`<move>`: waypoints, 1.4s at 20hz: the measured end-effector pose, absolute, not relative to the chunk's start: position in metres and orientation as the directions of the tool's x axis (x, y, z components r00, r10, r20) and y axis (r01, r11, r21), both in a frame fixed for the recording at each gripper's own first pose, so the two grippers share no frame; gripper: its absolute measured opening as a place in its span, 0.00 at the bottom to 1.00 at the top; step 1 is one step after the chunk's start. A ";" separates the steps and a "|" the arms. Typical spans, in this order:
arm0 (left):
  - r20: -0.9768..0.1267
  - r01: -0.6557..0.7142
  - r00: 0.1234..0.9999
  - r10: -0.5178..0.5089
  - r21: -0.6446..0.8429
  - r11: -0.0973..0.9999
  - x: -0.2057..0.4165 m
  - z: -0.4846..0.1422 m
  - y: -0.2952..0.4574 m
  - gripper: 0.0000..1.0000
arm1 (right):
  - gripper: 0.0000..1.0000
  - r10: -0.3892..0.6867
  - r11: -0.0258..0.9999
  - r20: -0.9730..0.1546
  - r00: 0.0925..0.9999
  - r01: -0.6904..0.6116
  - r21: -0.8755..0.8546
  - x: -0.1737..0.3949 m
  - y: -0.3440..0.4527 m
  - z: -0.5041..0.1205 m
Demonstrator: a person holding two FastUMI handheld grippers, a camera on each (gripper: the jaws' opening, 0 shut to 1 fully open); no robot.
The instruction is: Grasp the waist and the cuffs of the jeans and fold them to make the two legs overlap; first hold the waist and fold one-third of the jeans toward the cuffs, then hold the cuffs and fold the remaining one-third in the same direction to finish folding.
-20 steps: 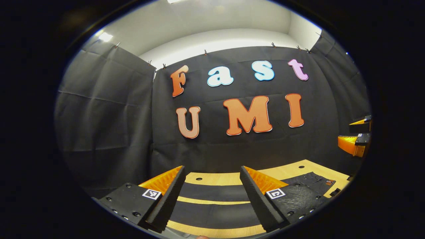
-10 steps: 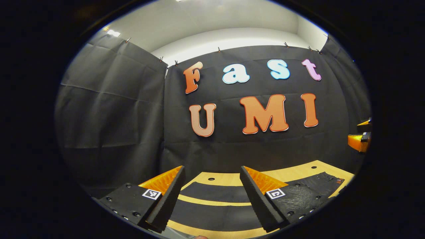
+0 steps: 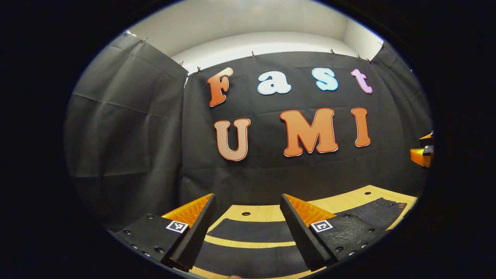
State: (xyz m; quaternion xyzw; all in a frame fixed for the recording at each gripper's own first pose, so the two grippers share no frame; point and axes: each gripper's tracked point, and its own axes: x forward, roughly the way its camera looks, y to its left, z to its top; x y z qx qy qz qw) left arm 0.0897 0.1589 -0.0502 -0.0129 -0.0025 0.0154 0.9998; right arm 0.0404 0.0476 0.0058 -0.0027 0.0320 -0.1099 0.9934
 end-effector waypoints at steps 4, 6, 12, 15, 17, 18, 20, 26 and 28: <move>0.002 -0.005 1.000 0.005 -0.054 0.999 0.112 -0.053 0.147 1.00 | 0.97 -0.234 0.971 -0.091 0.968 0.229 -0.063 0.041 0.033 -0.005; -0.021 -0.006 1.000 0.005 -0.064 0.998 0.121 -0.056 0.138 1.00 | 0.97 -0.234 0.972 -0.099 0.967 0.230 -0.046 0.048 0.023 -0.011; -0.021 -0.052 0.998 0.051 -0.053 0.997 0.144 -0.038 0.123 0.99 | 0.97 -0.242 0.970 -0.111 0.964 0.240 -0.027 0.071 -0.018 -0.021; -0.037 -0.047 0.998 0.044 -0.085 0.995 0.156 -0.037 0.094 0.99 | 0.97 -0.221 0.975 -0.116 0.968 0.223 0.005 0.080 -0.027 -0.027; -0.035 -0.032 0.999 0.029 -0.091 0.995 0.163 -0.037 0.070 0.99 | 0.97 -0.206 0.978 -0.116 0.972 0.209 0.019 0.086 -0.031 -0.029; -0.035 -0.025 0.999 0.022 -0.094 0.995 0.166 -0.037 0.059 1.00 | 0.98 -0.195 0.980 -0.115 0.974 0.199 0.026 0.088 -0.031 -0.031; -0.050 0.001 0.999 -0.006 -0.102 0.995 0.173 -0.041 0.038 0.99 | 0.98 -0.195 0.979 -0.115 0.974 0.200 0.030 0.091 -0.037 -0.033; -0.040 0.041 0.998 -0.045 -0.090 0.995 0.195 -0.031 0.008 1.00 | 0.98 -0.209 0.975 -0.127 0.970 0.217 0.048 0.083 -0.054 -0.043; -0.027 0.047 0.998 -0.049 -0.082 0.996 0.196 -0.027 0.001 0.99 | 0.98 -0.223 0.971 -0.132 0.966 0.232 0.053 0.078 -0.061 -0.047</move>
